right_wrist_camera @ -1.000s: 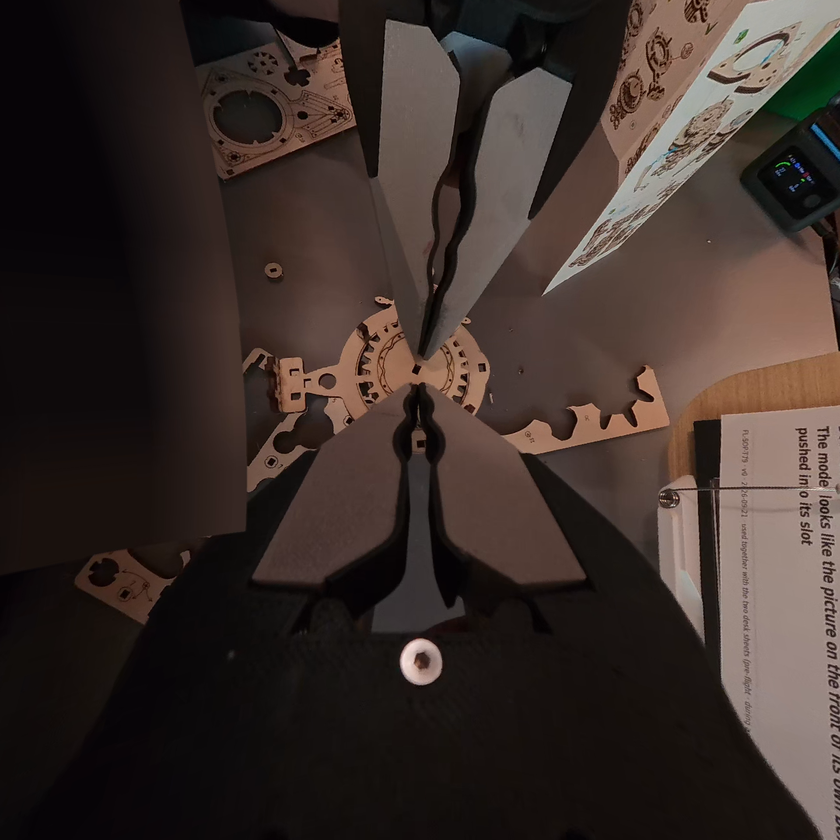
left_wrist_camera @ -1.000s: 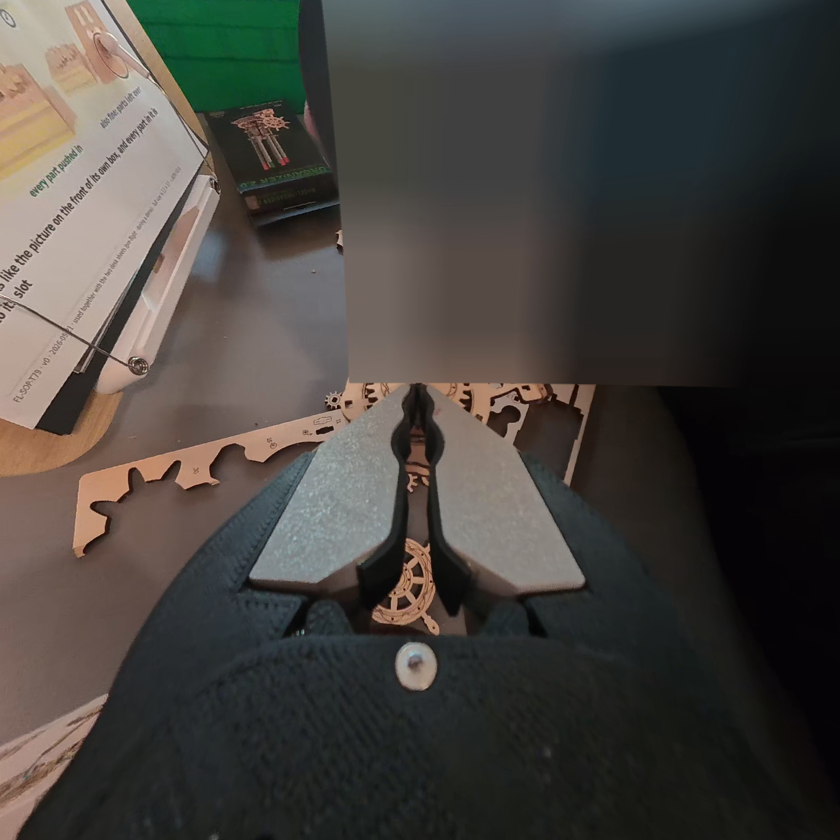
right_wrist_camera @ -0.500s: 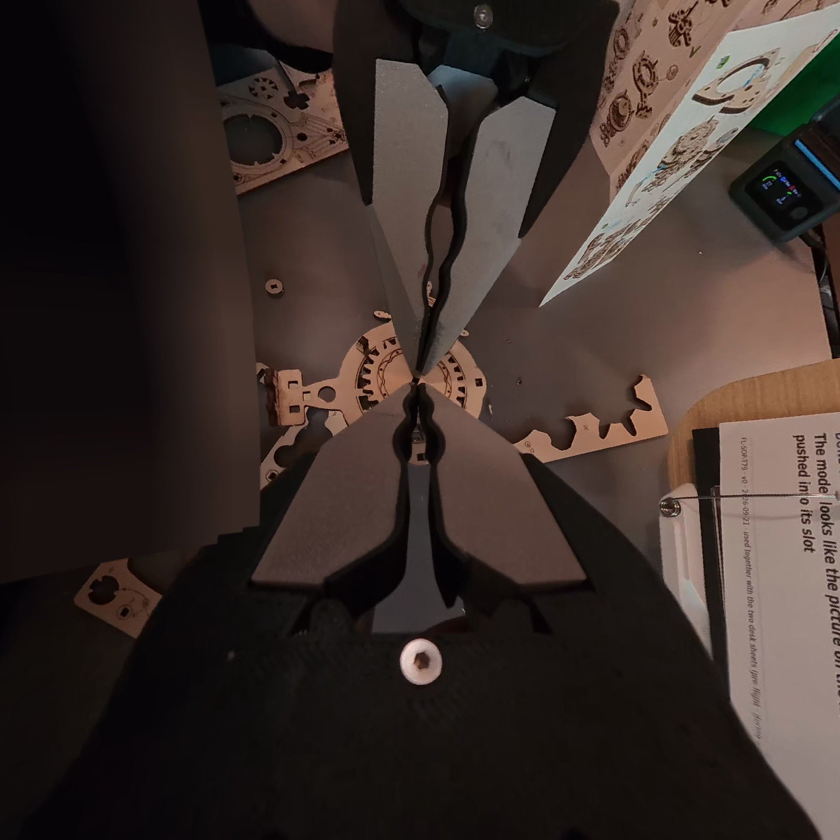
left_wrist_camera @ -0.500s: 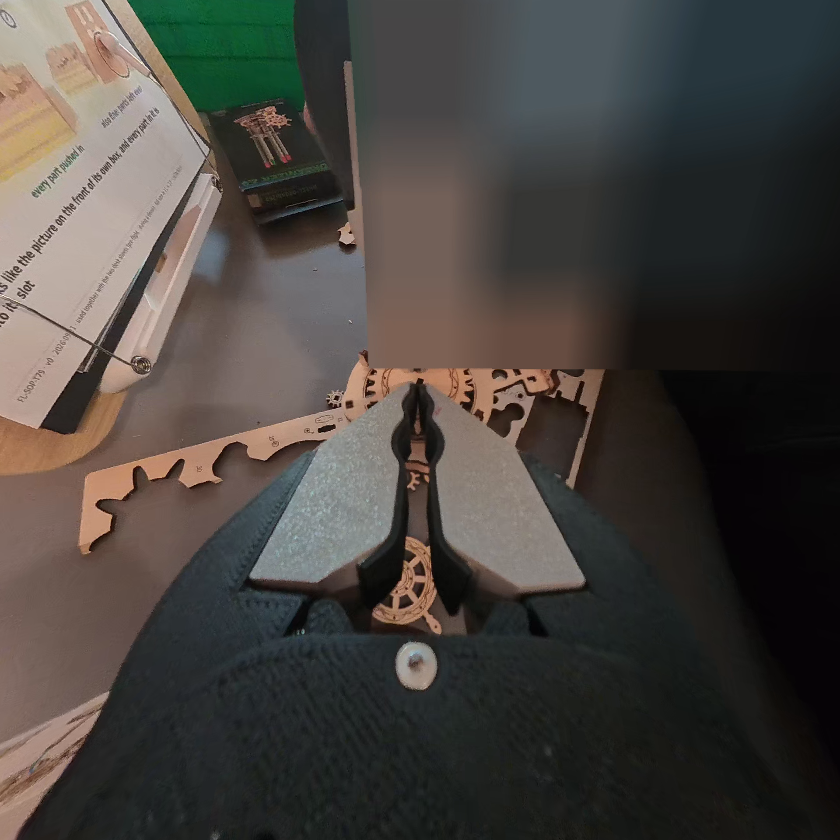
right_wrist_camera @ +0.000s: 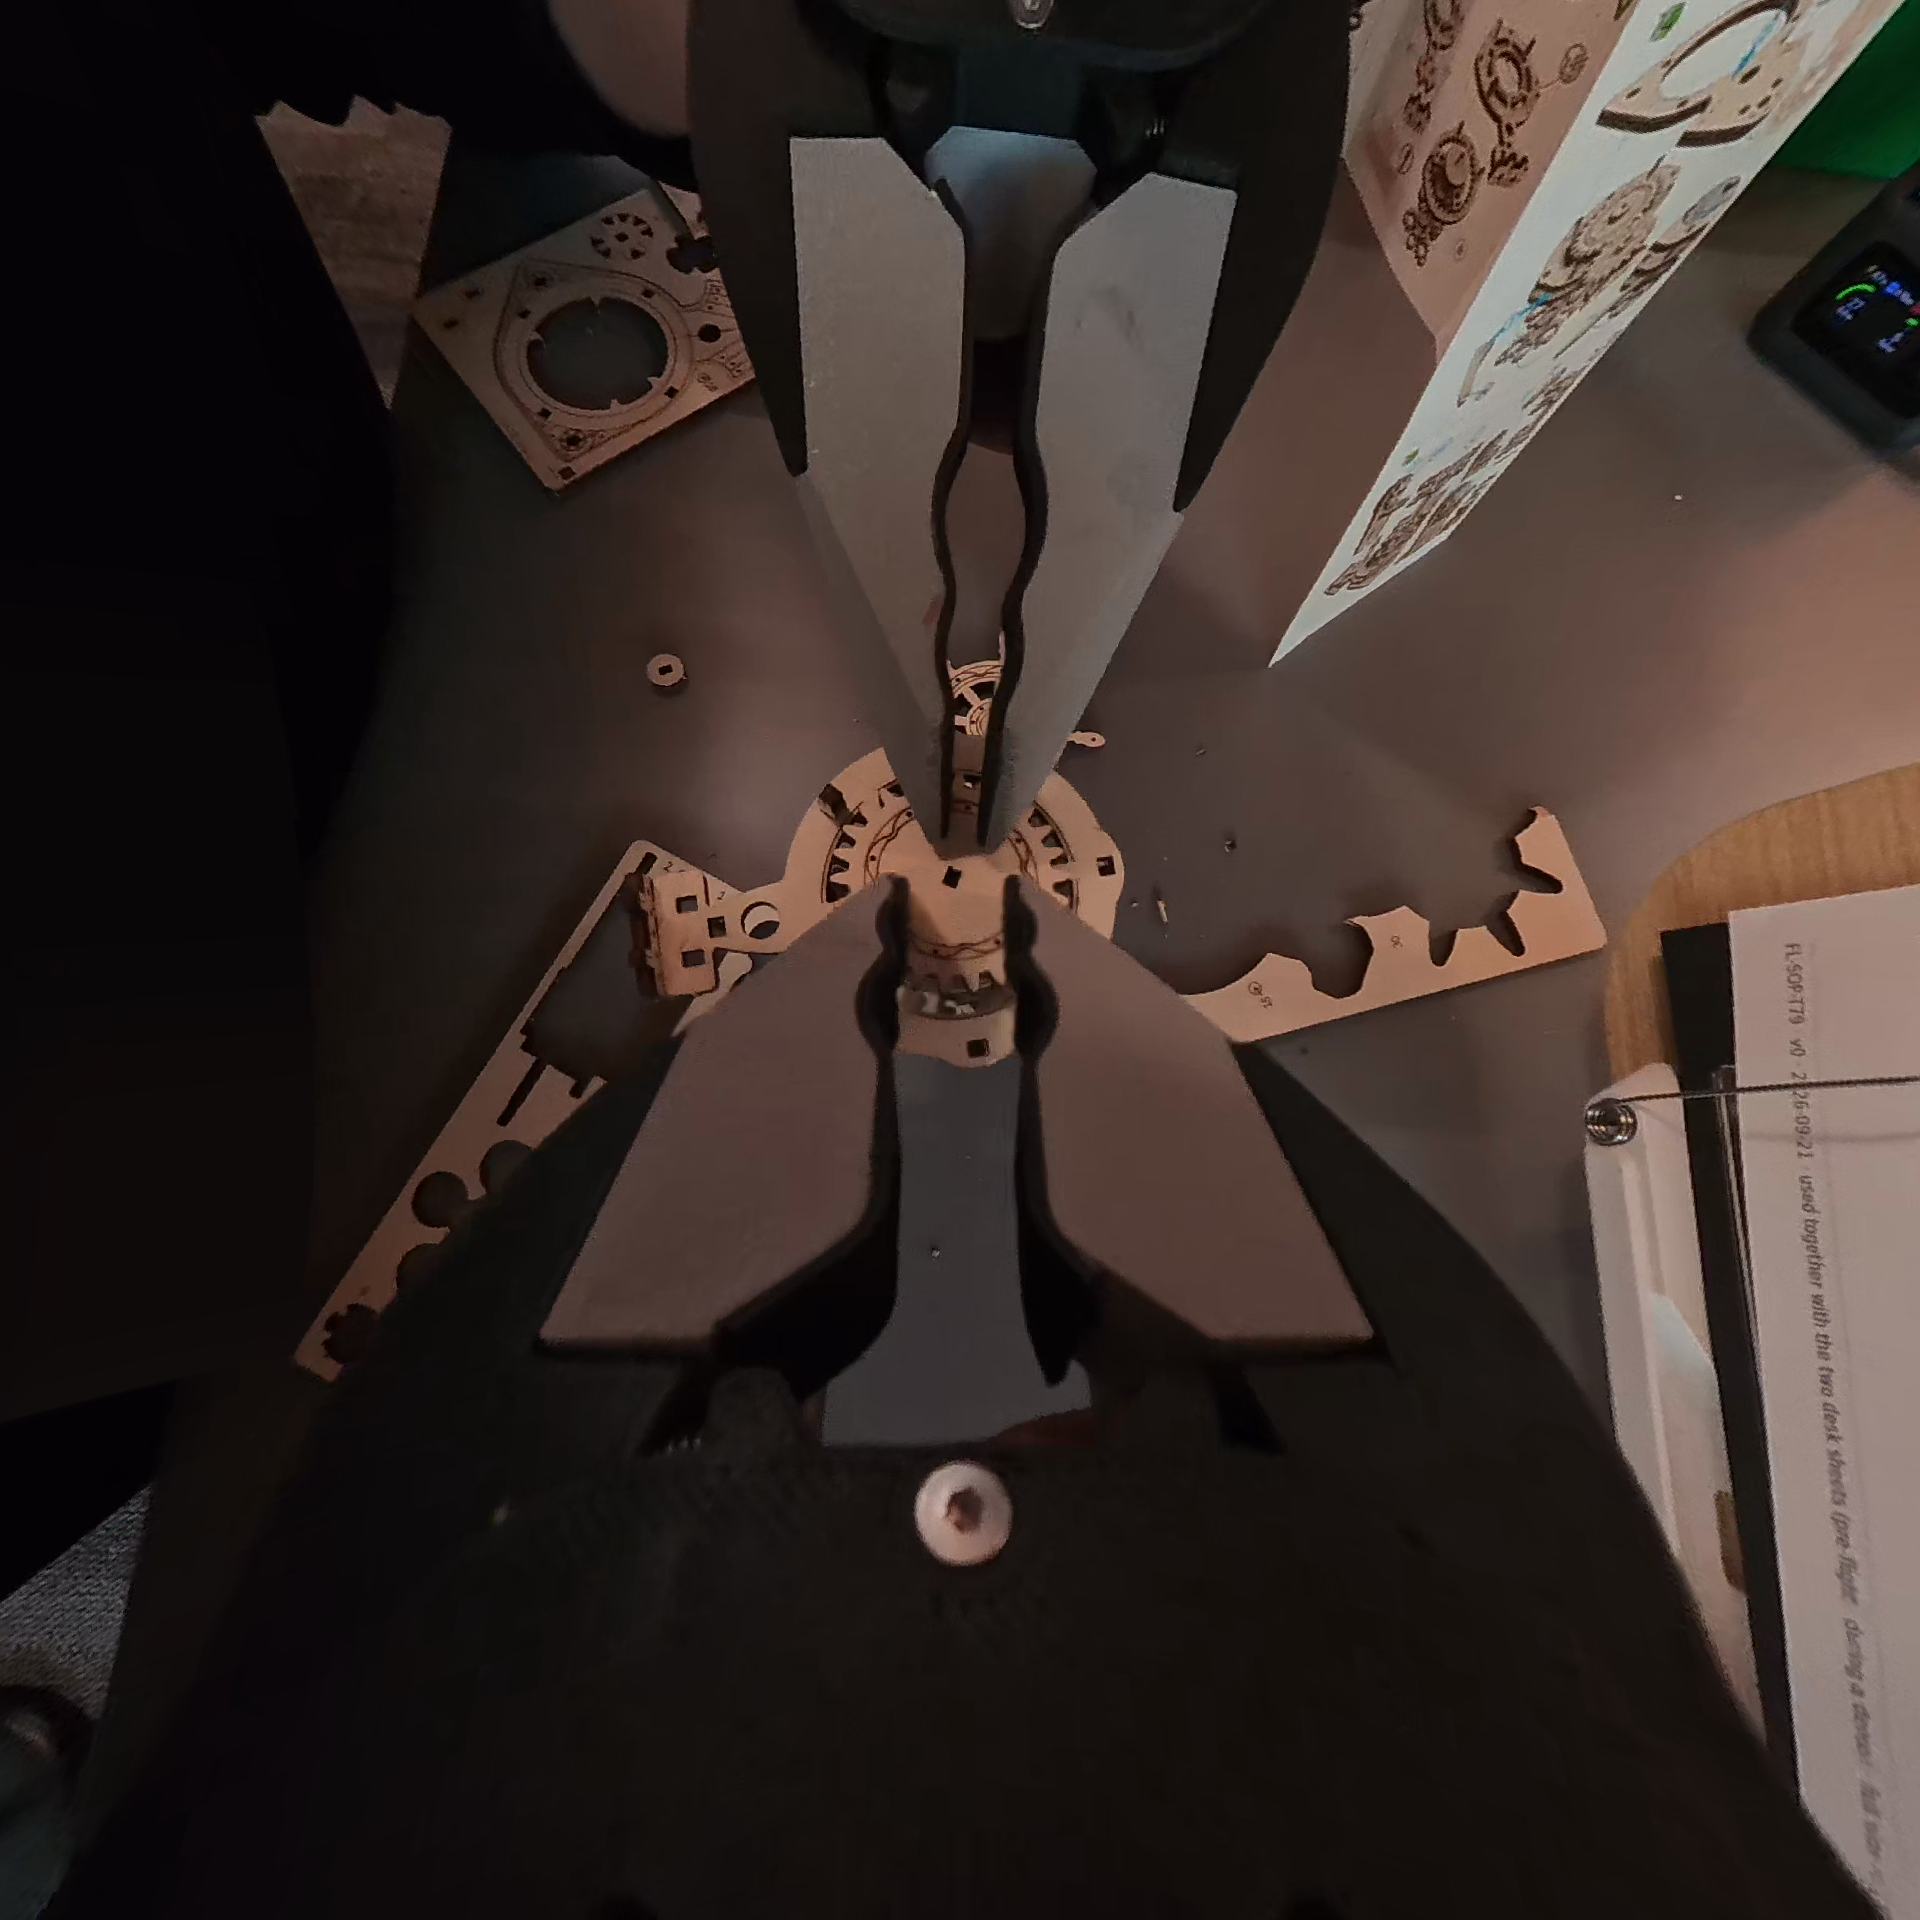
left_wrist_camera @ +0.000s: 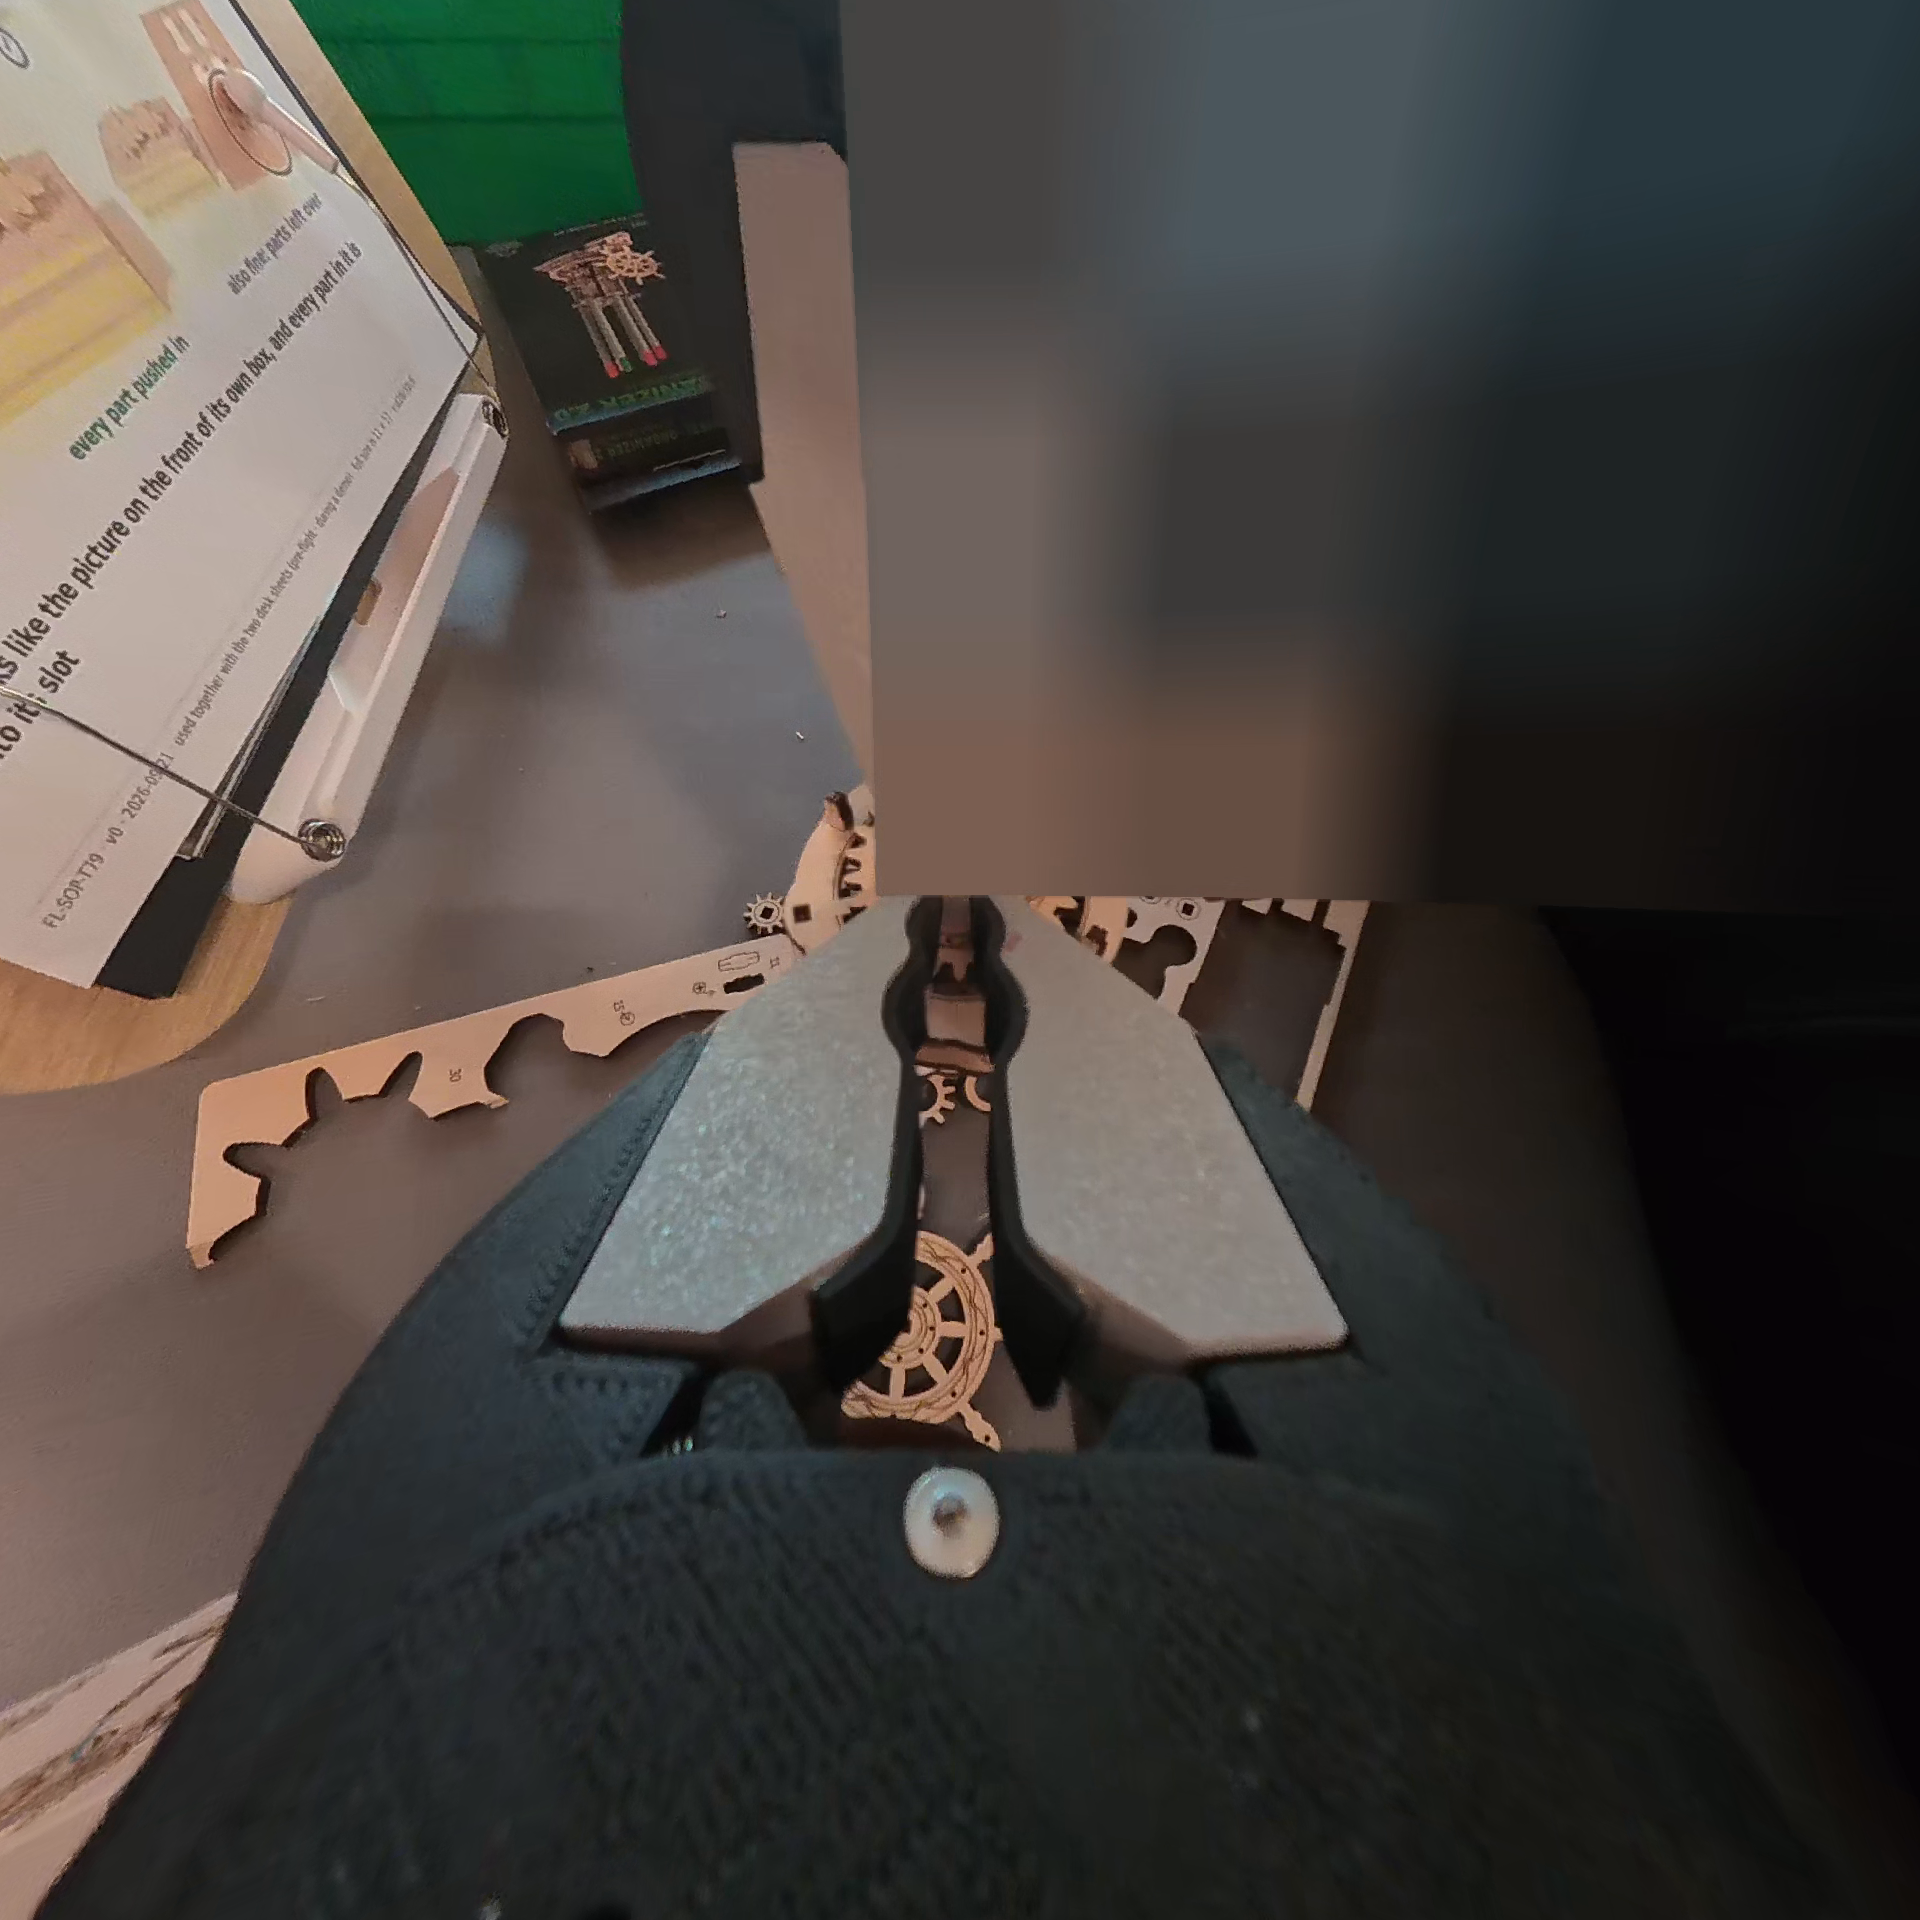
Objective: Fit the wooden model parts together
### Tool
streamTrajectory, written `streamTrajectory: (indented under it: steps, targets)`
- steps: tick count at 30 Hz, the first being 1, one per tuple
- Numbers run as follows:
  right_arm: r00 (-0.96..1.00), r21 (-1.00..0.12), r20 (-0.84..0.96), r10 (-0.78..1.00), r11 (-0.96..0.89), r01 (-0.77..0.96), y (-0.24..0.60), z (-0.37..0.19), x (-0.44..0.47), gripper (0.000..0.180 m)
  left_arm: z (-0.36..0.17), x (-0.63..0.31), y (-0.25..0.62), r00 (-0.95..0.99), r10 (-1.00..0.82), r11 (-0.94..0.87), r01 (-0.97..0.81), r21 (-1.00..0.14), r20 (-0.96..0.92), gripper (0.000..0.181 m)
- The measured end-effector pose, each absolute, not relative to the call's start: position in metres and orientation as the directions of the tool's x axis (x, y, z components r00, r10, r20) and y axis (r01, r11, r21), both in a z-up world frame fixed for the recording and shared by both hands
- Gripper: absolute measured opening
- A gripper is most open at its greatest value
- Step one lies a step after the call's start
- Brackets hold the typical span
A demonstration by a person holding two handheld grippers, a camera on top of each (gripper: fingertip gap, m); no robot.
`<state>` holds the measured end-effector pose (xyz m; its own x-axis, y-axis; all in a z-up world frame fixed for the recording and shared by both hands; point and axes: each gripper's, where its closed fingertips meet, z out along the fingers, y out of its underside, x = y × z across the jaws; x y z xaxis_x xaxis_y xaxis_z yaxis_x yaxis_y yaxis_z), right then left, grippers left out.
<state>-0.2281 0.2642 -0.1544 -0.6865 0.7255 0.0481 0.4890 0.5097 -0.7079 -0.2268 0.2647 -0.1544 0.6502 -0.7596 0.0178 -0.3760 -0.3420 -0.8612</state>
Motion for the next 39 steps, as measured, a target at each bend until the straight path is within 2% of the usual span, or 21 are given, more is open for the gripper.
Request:
streamTrajectory:
  steps: [1,5,16,20,28,39]
  targets:
    - [-0.684,-0.705,0.04,0.729,0.505,0.497,0.2646,-0.1544,-0.2281,0.017,-0.1544,-0.2273,0.265,0.653,-0.757,-0.342,-0.378,-0.86,0.014,0.003]
    - [-0.682,-0.7,0.005,0.731,0.489,0.519,0.2629,-0.1556,-0.2277,0.015,-0.1545,-0.2261,0.2642,0.647,-0.762,-0.346,-0.373,-0.861,0.025,0.003]
    - [-0.68,-0.686,0.06,0.731,0.526,0.504,0.2628,-0.1579,-0.2285,0.01,-0.1531,-0.2224,0.2612,0.632,-0.774,-0.351,-0.373,-0.859,0.042,0.004]
    - [-0.697,-0.663,0.077,0.713,0.559,0.498,0.2624,-0.1583,-0.2292,0.01,-0.1529,-0.2257,0.2616,0.638,-0.768,-0.362,-0.372,-0.855,0.047,0.011]
    - [-0.714,-0.645,0.06,0.698,0.573,0.506,0.2617,-0.1584,-0.2315,0.01,-0.1532,-0.2299,0.263,0.623,-0.774,-0.397,-0.338,-0.853,0.114,0.004]
    - [-0.711,-0.544,-0.004,0.703,0.595,0.591,0.2592,-0.159,-0.2349,0.005,-0.1541,-0.2315,0.259,0.61,-0.784,-0.416,-0.379,-0.827,0.114,0.003]
